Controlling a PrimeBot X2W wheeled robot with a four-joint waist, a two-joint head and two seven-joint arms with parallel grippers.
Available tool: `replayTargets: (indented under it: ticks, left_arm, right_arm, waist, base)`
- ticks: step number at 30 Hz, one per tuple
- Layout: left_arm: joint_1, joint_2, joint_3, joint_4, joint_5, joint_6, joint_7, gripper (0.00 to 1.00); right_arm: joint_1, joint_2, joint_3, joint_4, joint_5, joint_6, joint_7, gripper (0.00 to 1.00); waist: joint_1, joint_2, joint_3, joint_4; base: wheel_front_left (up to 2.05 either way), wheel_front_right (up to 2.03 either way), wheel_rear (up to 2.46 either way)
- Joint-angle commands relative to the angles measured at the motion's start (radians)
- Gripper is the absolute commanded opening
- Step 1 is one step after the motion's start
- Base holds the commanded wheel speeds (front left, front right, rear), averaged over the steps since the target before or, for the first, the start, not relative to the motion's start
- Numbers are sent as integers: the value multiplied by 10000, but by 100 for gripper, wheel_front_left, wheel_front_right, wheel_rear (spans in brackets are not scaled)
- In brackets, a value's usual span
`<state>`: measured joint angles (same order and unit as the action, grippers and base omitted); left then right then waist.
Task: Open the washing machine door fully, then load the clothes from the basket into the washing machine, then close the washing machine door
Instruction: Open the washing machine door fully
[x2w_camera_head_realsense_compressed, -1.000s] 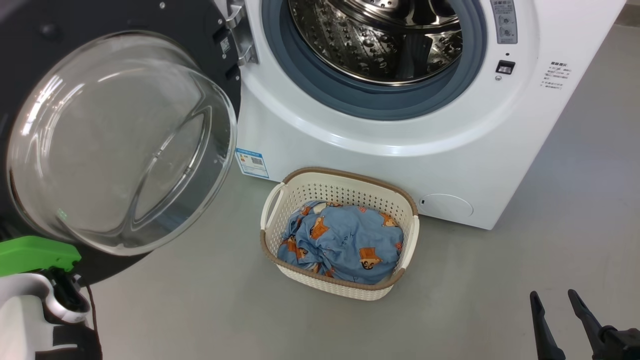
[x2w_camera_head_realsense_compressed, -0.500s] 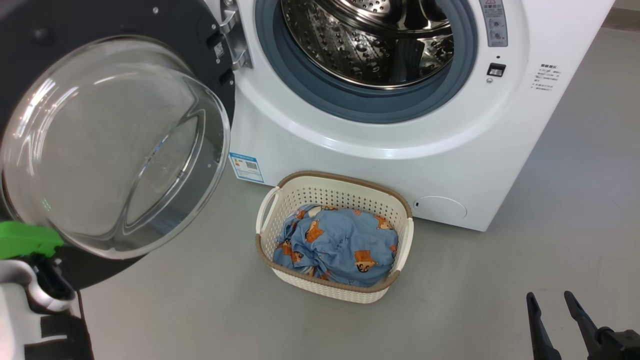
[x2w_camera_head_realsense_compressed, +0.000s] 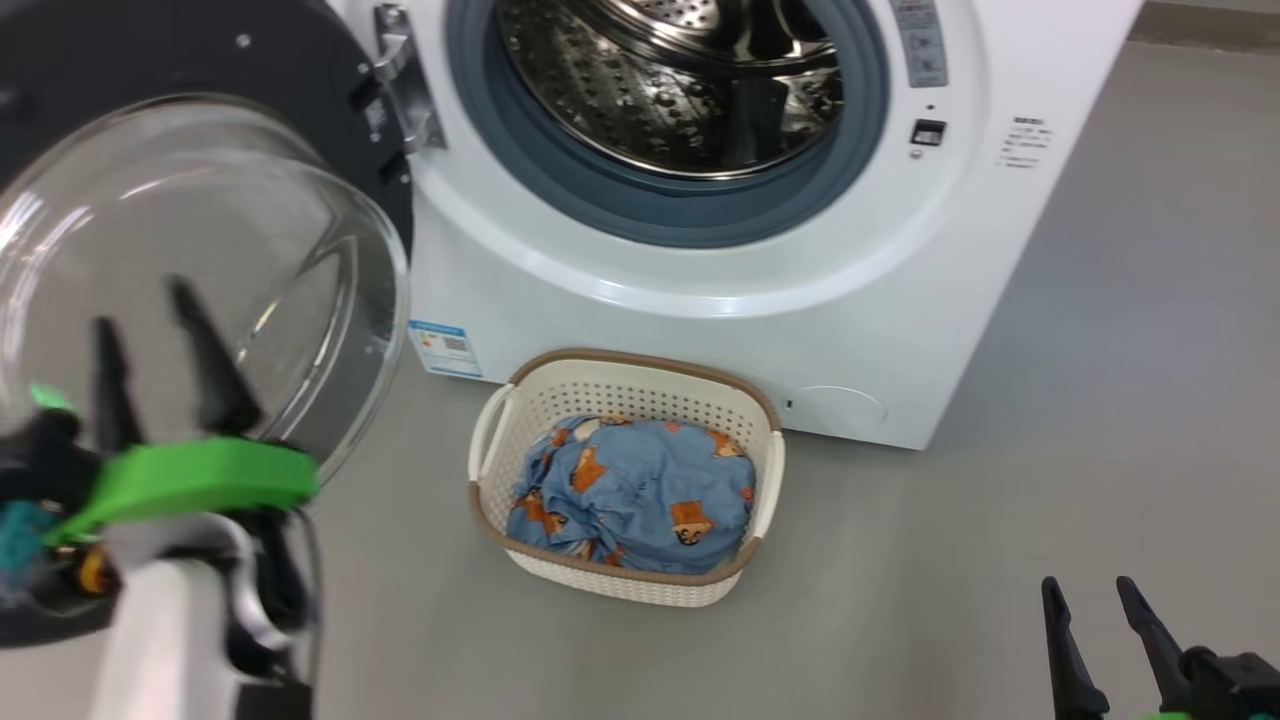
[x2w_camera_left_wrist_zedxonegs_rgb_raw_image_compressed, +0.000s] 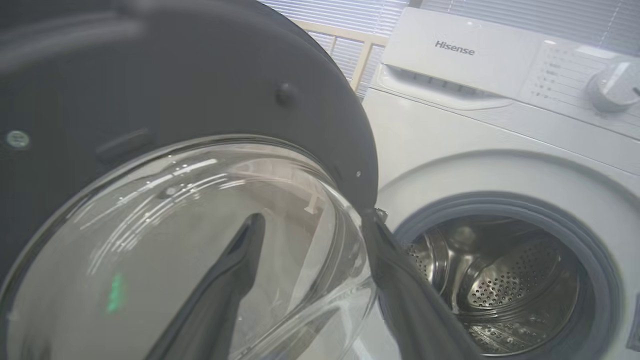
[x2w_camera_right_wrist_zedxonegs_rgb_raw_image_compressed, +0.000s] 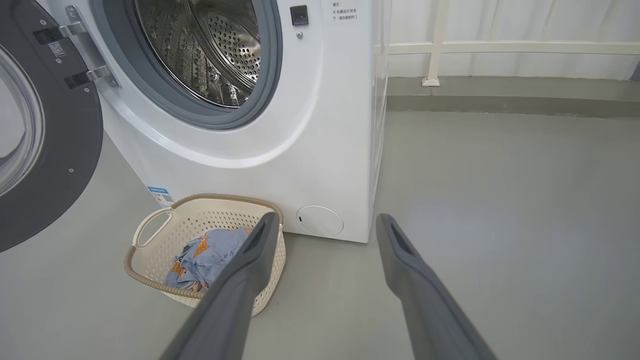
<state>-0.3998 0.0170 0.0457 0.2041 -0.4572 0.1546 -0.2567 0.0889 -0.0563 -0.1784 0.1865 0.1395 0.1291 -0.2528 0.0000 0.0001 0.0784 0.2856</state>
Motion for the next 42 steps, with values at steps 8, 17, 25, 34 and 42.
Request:
replayTargets:
  ticks: [8,17,25,34,42]
  left_arm:
    - [1103,334,-1962,-1774,-238,298,-51,100]
    - [2150,338,-2631,-1639,561,89,-51,100]
    - [3053,401,-2097,-1274,1767,-204,-51,100]
    - [3582,357,-1365,-954,2351,-562,-51,100]
    - [4172,336,-714,-1118,2384,-860,-51,100]
  right_arm:
    - [-551,-5,202,-183,186,16,-90,100]
    - [-644,30,341,-207,116,16,-90,100]
    - [-590,2,489,-368,-55,16,-90,100]
    - [-479,-49,629,-626,-175,16,-90,100]
    - [-451,-18,823,-664,-182,16,-90,100]
  waist:
    - [0,-1,18,-1128]
    - [0,-1,22,-2087]
    - [0,-1,-67,-2754]
    - [0,-1,-213,-2979]
    - [0,-1,-446,-3055]
  base:
    - [0,0,0]
    - [0,0,0]
    - [0,0,0]
    - [0,0,0]
    - [0,0,0]
